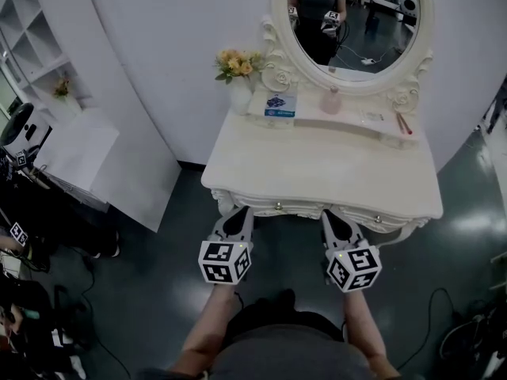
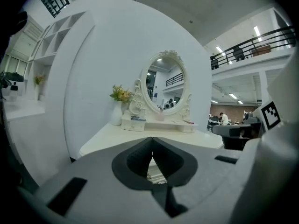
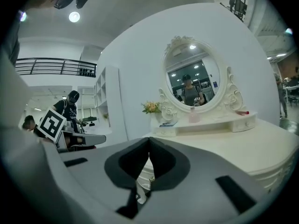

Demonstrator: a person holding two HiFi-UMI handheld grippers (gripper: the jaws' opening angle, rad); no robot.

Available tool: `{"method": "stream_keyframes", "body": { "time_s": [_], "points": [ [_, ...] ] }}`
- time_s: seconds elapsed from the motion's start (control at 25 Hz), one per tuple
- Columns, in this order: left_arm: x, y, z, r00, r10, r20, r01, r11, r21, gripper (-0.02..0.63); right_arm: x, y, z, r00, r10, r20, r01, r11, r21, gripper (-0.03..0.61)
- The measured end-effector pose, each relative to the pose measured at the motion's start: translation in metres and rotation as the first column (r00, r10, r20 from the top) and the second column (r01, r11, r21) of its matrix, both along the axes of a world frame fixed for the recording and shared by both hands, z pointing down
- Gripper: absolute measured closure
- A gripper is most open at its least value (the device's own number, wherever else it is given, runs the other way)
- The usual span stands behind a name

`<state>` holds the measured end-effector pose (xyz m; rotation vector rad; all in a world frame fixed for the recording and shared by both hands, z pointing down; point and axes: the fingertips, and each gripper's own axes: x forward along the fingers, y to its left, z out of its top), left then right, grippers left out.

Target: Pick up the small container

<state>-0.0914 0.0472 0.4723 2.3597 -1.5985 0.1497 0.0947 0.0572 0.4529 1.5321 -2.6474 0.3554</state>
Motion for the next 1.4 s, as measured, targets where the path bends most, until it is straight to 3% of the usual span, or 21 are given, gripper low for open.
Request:
{"method": "stream_keyframes", "body": {
  "time_s": [0.2, 1.0, 1.4],
  "points": [
    [0.009, -0.001, -0.003, 1.000, -0.004, 0.002, 0.004, 1.000, 0.005, 0.607, 0.012, -0.007, -0.004, 1.000, 0.017, -0.021, -0.017, 1.000, 0.008, 0.573],
    [0.023, -0.002, 0.005, 1.000, -0.020, 0.021, 0.020, 1.000, -0.019, 0.607, 0.030, -0.017, -0.002, 1.000, 0.013, -0.002, -0.013, 1.000, -0.016, 0.456],
    [0.023, -0.031, 0.012, 1.000, -0.010, 0.024, 0.011, 0.999, -0.035, 0.607, 0.032, -0.044, 0.003, 1.000, 0.030, 0.000, -0.030, 0.999, -0.035, 0.430]
  ]
}}
